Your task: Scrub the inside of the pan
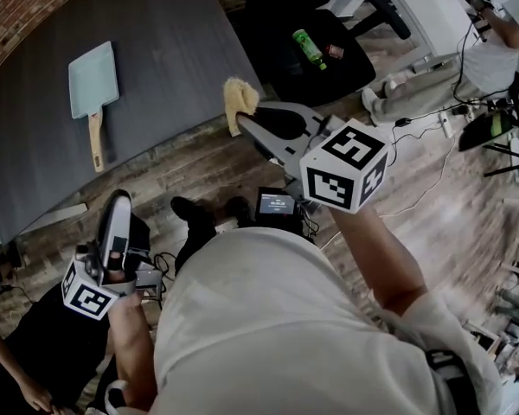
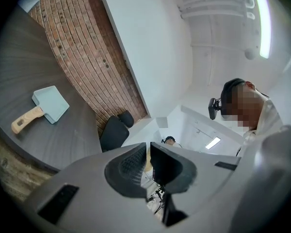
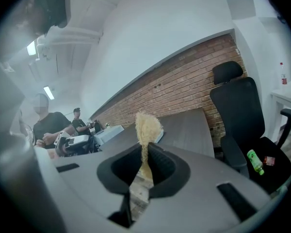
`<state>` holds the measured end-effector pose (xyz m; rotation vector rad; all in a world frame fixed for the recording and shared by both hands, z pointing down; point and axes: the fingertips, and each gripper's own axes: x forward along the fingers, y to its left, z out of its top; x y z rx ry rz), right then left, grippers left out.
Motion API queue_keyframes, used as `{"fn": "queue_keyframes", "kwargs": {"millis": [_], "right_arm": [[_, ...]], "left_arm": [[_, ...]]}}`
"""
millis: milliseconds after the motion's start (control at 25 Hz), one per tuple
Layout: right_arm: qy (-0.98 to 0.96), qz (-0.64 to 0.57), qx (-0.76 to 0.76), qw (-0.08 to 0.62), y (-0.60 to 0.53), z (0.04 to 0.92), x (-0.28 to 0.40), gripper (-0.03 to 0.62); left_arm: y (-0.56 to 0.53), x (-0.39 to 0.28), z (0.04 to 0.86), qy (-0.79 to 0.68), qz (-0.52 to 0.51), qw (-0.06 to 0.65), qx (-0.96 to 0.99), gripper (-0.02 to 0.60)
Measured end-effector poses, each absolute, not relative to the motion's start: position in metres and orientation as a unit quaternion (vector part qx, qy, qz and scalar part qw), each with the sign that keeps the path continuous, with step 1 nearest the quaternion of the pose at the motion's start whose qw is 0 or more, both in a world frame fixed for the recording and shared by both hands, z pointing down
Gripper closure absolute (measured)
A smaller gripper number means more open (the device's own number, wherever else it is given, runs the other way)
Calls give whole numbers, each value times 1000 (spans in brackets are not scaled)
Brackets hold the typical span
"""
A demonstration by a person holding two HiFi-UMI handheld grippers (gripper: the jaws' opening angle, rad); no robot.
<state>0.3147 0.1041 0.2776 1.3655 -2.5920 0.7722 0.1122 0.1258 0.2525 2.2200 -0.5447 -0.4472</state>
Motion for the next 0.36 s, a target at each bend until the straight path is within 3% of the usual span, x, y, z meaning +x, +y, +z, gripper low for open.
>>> {"fn": "queue_keyframes", "kwargs": {"millis": [360], "right_arm": [[-853,256,452,61,116,285,327,553]], "left_arm": [[136,124,254,-213,-190,399,871,546]]}}
